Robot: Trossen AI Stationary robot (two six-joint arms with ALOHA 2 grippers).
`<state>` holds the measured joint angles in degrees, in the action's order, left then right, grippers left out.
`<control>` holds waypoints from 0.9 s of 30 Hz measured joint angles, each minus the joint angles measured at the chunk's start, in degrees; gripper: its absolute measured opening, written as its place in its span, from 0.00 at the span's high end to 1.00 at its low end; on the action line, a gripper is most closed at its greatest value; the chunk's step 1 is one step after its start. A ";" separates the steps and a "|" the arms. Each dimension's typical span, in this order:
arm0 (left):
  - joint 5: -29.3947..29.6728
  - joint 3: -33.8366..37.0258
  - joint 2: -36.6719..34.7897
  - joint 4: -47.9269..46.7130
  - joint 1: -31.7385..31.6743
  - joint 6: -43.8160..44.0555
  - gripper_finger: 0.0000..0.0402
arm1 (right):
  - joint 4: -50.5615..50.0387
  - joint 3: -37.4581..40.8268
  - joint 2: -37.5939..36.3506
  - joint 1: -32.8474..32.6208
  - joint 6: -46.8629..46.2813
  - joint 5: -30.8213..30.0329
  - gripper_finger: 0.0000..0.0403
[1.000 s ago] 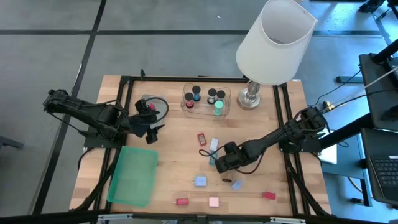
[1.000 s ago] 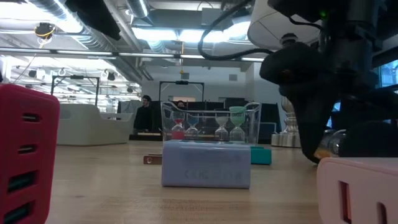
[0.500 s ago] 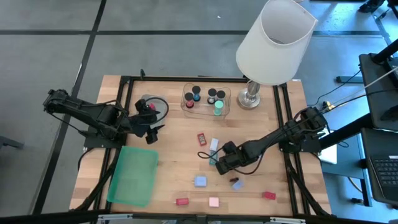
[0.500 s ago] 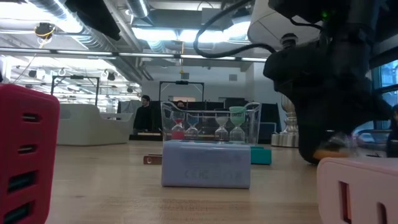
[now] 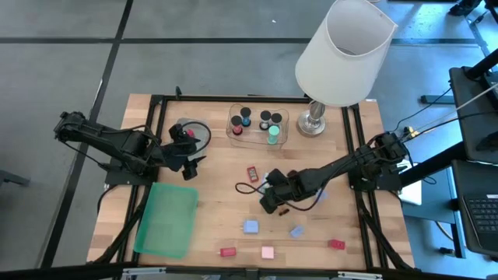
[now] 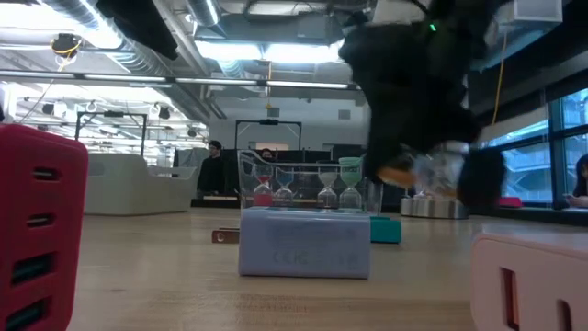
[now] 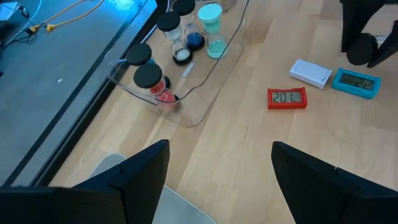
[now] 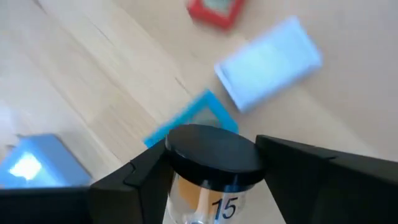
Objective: Pick & Place Office items
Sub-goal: Put the orange hourglass into the transparent bin
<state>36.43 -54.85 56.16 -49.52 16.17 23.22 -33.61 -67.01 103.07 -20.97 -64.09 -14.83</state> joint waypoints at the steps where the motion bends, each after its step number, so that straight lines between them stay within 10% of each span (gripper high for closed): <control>1: 0.00 0.00 0.00 0.00 -0.01 0.00 0.30 | -0.53 -1.08 -0.01 0.25 1.68 -1.41 0.46; 12: 0.01 0.00 0.00 0.01 0.01 0.62 0.30 | 16.38 -6.08 -0.11 5.24 26.12 -26.07 0.46; 27: -0.01 0.04 -0.02 -0.16 0.02 1.62 0.30 | 82.12 8.70 9.30 11.76 59.50 -18.90 0.46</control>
<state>36.42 -54.81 56.14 -49.68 16.19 24.84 48.51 -58.30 112.36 -9.21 -4.59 -33.73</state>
